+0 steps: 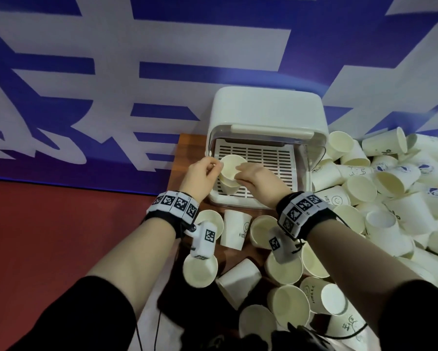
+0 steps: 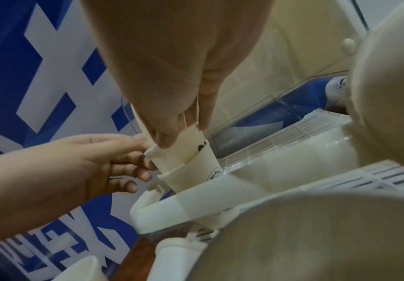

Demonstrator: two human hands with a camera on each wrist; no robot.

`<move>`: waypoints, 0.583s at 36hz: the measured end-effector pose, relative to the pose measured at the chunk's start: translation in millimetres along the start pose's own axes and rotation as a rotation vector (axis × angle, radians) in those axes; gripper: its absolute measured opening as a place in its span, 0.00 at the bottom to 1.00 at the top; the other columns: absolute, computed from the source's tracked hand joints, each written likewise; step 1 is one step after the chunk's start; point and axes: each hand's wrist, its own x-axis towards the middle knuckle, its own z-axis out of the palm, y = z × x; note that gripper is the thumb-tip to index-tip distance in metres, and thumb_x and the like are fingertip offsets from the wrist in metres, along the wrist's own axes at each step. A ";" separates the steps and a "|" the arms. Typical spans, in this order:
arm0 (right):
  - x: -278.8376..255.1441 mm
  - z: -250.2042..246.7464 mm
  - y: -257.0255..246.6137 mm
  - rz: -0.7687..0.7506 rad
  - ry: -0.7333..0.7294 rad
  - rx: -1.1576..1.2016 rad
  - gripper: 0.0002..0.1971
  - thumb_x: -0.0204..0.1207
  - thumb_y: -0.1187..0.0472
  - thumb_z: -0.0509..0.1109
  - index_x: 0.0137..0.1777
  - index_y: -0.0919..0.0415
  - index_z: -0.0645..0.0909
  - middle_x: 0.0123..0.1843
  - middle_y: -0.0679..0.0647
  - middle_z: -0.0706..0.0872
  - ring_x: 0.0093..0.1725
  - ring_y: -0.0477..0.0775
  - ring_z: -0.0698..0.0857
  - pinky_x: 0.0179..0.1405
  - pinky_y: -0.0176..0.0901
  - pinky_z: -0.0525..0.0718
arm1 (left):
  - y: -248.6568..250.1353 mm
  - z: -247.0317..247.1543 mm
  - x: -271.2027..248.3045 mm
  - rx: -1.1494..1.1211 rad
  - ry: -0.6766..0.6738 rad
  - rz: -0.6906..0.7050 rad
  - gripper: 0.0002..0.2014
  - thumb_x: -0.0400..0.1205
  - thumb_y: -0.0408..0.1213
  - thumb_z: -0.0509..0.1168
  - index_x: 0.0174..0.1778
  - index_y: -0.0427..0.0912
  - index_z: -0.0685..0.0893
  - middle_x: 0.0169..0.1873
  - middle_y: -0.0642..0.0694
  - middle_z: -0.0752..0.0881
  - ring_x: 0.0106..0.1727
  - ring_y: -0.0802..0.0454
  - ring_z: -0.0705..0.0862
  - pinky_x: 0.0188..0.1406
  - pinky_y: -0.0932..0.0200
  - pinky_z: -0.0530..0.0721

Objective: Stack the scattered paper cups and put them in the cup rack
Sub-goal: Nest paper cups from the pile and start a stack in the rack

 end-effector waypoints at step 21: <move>7.3 10.6 7.9 0.290 0.000 0.308 0.08 0.78 0.63 0.70 0.53 0.64 0.88 0.71 0.59 0.79 0.69 0.58 0.77 0.58 0.28 0.65 | -7.8 7.2 9.1 0.098 -0.034 -0.133 0.12 0.81 0.43 0.67 0.58 0.43 0.82 0.39 0.49 0.82 0.48 0.47 0.83 0.55 0.49 0.84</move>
